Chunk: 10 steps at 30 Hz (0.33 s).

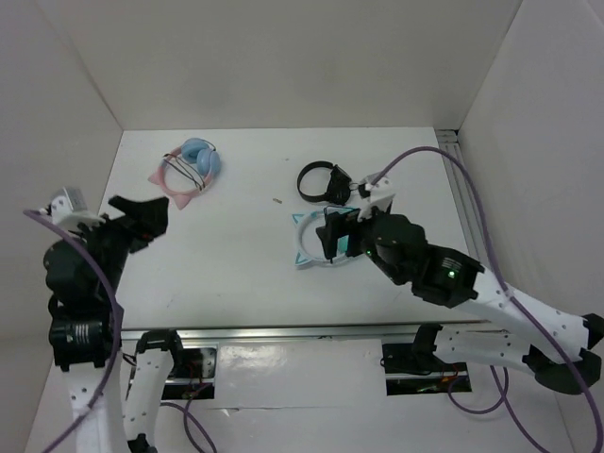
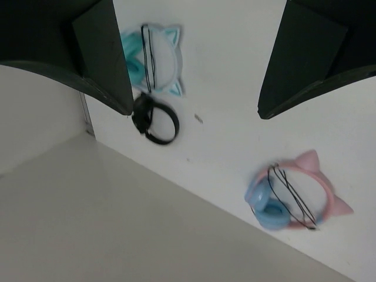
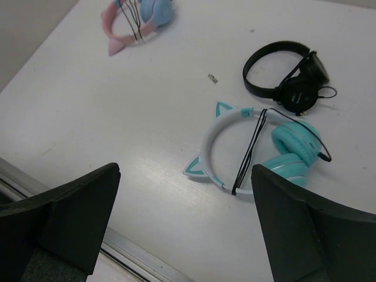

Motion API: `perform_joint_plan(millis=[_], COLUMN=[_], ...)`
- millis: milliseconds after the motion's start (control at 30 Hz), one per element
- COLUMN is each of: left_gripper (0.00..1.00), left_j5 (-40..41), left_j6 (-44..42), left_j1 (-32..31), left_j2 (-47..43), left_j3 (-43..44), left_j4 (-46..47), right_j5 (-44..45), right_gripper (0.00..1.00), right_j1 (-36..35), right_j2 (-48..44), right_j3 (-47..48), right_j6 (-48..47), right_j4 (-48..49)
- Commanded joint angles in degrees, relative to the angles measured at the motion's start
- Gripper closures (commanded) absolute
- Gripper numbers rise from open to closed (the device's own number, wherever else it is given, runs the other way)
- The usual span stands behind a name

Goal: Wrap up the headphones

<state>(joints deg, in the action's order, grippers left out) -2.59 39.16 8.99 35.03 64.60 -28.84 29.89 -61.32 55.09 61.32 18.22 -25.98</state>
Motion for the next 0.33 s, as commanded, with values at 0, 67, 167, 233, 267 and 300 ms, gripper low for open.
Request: perform_joint_plan(millis=[0,67,167,233,267,300], left_gripper=[0.0,0.0,0.0,0.0,0.0,0.0], left_j5=[-13.7,-14.9,-14.0,-12.7,-12.2,-11.7], left_j6=[-0.8,-1.5,-2.9,-4.2,-4.7,-5.4], left_j1=[-0.1,-0.1,-0.1,-0.6,-0.6,-0.6], left_j2=[-8.5,-16.3,-24.2,-24.7,-24.0,-22.6], left_j3=[-8.7,-10.6,-11.2,-11.8,-12.4,-12.4], left_j4=[-5.1,-8.5,-14.5,-17.0,-17.7,-18.4], right_j5=[3.8,5.6,7.2,7.2,7.2,7.2], right_gripper=[0.0,0.0,0.0,0.0,0.0,0.0], right_j1=[-0.5,-0.5,-0.5,-0.5,-0.5,-0.5], right_j2=[-6.3,-9.1,-12.2,-13.2,-13.3,-13.3], right_j3=[3.5,3.5,3.5,2.8,2.8,2.8], right_j6=[-1.3,-1.3,-0.1,0.5,0.5,0.5], right_j4=[-7.5,-9.3,-12.1,-12.1,-12.6,-12.6])
